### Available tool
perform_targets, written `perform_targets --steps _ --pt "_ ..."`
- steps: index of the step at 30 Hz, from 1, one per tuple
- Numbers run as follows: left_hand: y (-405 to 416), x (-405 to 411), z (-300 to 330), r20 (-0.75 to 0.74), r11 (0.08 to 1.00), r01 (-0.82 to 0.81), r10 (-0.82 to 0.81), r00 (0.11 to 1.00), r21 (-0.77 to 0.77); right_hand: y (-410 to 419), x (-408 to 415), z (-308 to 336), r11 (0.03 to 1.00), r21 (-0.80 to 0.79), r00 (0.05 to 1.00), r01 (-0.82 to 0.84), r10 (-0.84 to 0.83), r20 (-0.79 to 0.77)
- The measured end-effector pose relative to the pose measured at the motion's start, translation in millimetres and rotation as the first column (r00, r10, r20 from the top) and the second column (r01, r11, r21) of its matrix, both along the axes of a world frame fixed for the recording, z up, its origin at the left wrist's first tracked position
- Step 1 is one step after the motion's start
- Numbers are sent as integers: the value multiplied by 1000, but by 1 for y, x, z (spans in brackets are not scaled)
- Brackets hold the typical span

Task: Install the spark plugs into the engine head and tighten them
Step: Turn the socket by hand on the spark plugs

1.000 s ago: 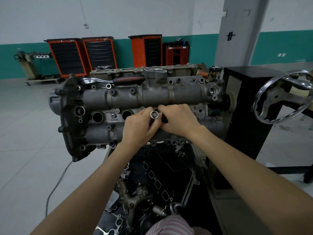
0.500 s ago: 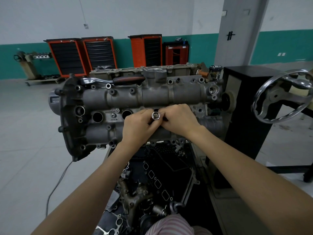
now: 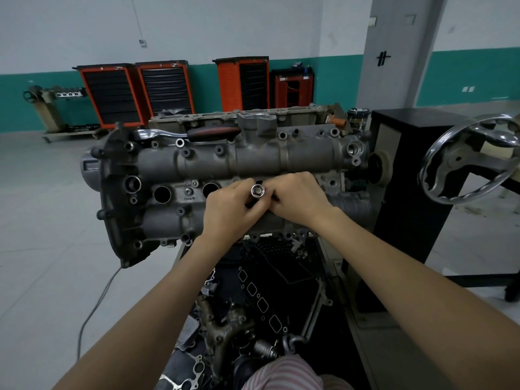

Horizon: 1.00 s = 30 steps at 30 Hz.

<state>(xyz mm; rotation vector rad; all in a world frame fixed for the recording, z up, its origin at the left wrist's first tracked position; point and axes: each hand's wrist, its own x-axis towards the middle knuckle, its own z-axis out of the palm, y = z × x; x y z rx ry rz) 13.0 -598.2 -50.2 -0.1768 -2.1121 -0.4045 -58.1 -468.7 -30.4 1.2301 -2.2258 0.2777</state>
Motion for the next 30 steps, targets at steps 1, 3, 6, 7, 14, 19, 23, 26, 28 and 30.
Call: perform_targets --steps 1,3,6,7,14,19,23,26,28,30 --pt "0 0 0 -4 1000 -2 2 1000 -2 0 0 0 1000 -11 1000 -4 4 8" --pt "-1 0 0 -19 1000 -17 16 1000 -18 1 3 2 999 -34 1000 -17 18 9" --pt "-1 0 -1 -25 999 -30 29 999 -39 3 7 4 998 -54 1000 -25 25 -16" --pt "-1 0 -1 -19 999 -31 30 999 -37 3 9 4 998 -61 1000 -24 23 -19" --pt "2 3 1 -22 996 -24 22 1000 -82 0 4 1 999 -48 999 -21 18 -44" --pt "4 4 1 -5 999 -20 19 1000 -40 0 2 1 999 -32 998 -41 40 -47" --pt "3 3 2 -9 1000 -19 19 1000 -10 0 3 1 996 -72 999 -44 43 -21" --pt "1 1 1 -11 1000 -11 11 1000 -17 2 8 3 988 -139 997 -72 69 -25" --pt "1 1 0 -18 999 -18 17 1000 -43 2 8 3 992 -117 999 -52 50 -17" --pt "0 1 0 -17 999 -21 20 1000 -45 1 6 2 994 -98 999 -40 36 -35"
